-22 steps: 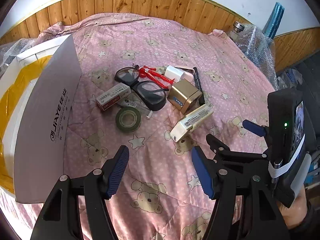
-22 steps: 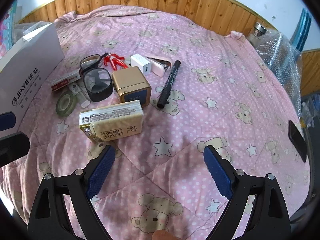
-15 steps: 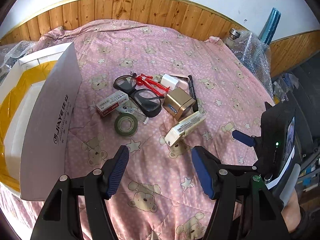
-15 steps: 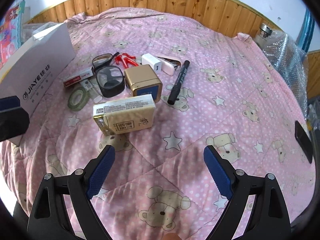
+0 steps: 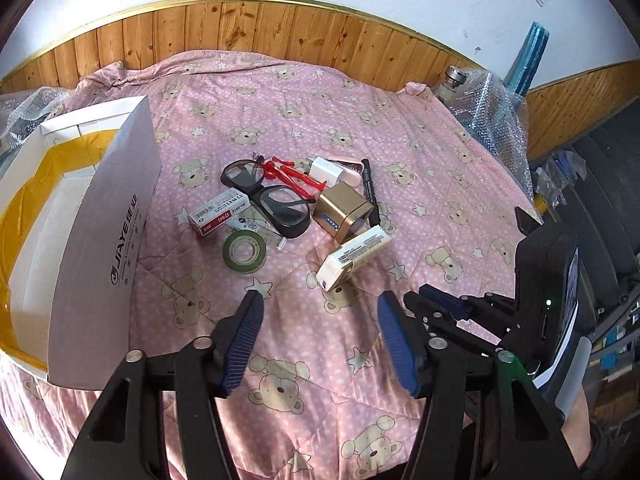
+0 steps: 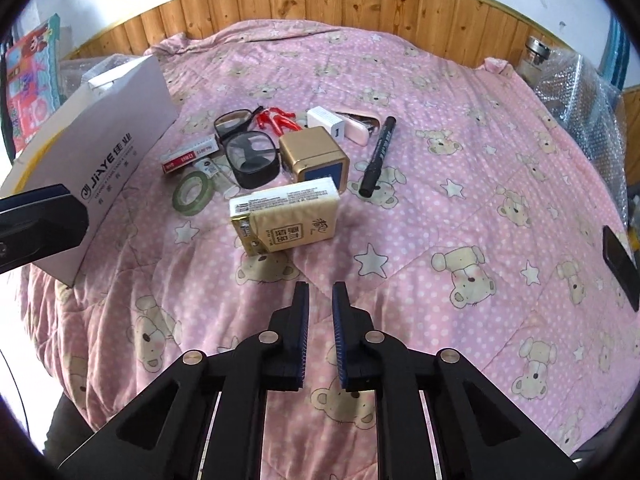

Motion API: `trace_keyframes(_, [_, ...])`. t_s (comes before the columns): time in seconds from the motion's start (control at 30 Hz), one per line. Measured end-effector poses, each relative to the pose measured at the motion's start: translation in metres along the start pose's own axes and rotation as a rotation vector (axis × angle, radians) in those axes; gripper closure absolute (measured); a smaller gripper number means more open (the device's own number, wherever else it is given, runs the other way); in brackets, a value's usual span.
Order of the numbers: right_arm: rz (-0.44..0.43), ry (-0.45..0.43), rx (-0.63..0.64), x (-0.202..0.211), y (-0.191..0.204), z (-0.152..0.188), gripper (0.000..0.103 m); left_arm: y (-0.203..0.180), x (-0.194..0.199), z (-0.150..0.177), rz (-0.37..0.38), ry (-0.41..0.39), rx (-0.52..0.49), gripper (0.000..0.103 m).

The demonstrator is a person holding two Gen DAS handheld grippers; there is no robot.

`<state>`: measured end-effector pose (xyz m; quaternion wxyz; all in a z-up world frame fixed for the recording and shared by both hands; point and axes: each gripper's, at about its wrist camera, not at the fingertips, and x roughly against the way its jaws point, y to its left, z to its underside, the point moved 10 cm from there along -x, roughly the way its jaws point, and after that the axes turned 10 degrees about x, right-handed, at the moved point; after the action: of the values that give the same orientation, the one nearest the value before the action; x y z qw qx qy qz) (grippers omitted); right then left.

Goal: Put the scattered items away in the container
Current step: 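Move both grippers open toward the beige tissue pack and gold box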

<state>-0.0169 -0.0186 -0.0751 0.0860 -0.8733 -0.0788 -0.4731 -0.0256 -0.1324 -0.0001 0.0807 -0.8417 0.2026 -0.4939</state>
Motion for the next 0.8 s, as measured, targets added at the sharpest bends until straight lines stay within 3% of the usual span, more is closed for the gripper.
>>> trace_keyframes(0.03, [-0.009,-0.008,0.006,0.002,0.004,-0.001,0.093,0.000,0.001,0.000,0.004,-0.002,0.000,0.057])
trace_keyframes(0.1, [-0.030,-0.020,0.012,0.006,0.011,-0.004,0.094,-0.001,0.004,-0.001,0.011,-0.005,0.002,0.073])
trace_keyframes(0.2, [-0.054,-0.032,0.011,0.010,0.018,-0.008,0.094,0.002,0.004,0.000,0.006,-0.007,0.010,0.082])
trace_keyframes(0.63, [-0.074,-0.033,-0.026,0.011,0.015,-0.004,0.093,0.007,0.006,0.006,0.006,-0.005,0.045,0.086])
trace_keyframes(0.67, [-0.077,-0.033,-0.031,0.011,0.014,-0.004,0.091,0.007,0.006,0.006,0.005,-0.005,0.045,0.086])
trace_keyframes(0.73, [-0.081,-0.032,-0.040,0.010,0.013,-0.004,0.074,0.007,0.006,0.006,0.003,-0.006,0.046,0.086])
trace_keyframes(0.8, [-0.085,-0.037,-0.054,0.009,0.010,-0.004,0.064,0.007,0.006,0.006,0.001,-0.004,0.048,0.086])
